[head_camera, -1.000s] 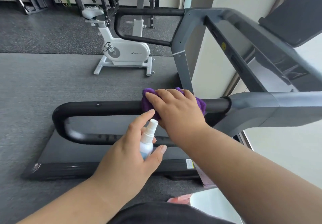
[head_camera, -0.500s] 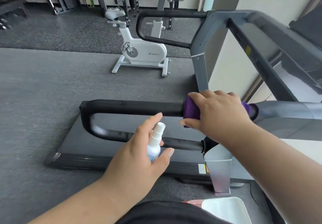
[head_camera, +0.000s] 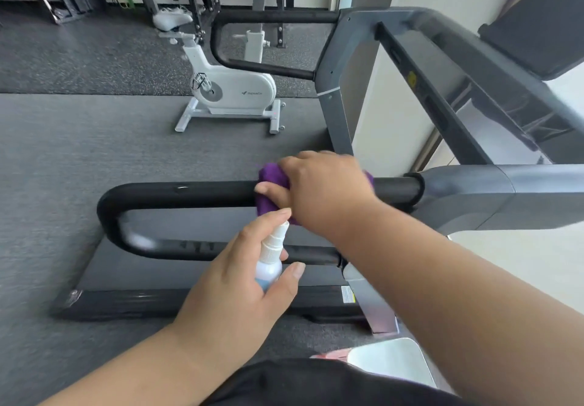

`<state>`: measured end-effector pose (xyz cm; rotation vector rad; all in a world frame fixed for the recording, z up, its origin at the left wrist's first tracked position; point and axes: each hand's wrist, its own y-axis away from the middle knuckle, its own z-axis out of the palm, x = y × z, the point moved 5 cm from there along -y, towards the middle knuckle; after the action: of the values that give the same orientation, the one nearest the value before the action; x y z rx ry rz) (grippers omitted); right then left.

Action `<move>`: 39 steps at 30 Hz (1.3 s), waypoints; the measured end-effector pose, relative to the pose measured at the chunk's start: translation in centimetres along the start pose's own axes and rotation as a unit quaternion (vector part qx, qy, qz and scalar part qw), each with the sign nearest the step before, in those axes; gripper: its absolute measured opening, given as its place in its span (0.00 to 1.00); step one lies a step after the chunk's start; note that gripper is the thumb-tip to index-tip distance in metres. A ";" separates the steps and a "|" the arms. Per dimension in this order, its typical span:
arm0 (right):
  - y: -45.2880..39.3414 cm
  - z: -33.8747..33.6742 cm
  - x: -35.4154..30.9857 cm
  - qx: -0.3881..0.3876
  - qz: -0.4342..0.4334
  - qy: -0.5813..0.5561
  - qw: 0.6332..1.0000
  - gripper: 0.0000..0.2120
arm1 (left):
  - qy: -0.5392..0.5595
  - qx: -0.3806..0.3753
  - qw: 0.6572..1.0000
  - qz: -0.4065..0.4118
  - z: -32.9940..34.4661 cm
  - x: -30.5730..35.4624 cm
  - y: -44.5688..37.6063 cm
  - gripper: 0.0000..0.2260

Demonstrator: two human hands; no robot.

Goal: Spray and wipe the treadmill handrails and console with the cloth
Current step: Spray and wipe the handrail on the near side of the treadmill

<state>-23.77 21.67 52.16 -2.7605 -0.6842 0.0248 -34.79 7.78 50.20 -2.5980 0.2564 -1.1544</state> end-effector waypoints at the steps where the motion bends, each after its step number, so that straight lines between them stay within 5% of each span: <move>1: 0.8 -0.3 2.0 0.008 0.020 0.010 1.000 0.30 | 0.000 -0.004 1.000 0.002 0.2 0.1 -0.1 0.27; 6: 3.9 -1.2 8.5 0.054 0.074 0.049 0.995 0.28 | 0.009 -0.022 1.000 0.006 0.7 0.0 -0.1 0.26; 12: 3.2 -1.0 6.0 0.095 0.091 0.079 0.988 0.24 | 0.011 -0.013 1.000 0.002 -0.4 -1.5 0.2 0.27; 24: -1.1 0.6 -6.6 0.050 0.031 0.020 0.998 0.28 | 0.031 0.026 0.999 -0.020 -4.0 -5.1 -0.3 0.22; 39: -7.7 2.1 -21.3 0.042 0.005 0.017 0.999 0.27 | -0.013 0.047 0.992 0.115 -15.5 -12.2 1.1 0.22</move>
<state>-46.34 18.98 51.25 -2.6780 -0.6443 0.0082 -54.47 7.19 51.22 -2.4250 0.4711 -1.0257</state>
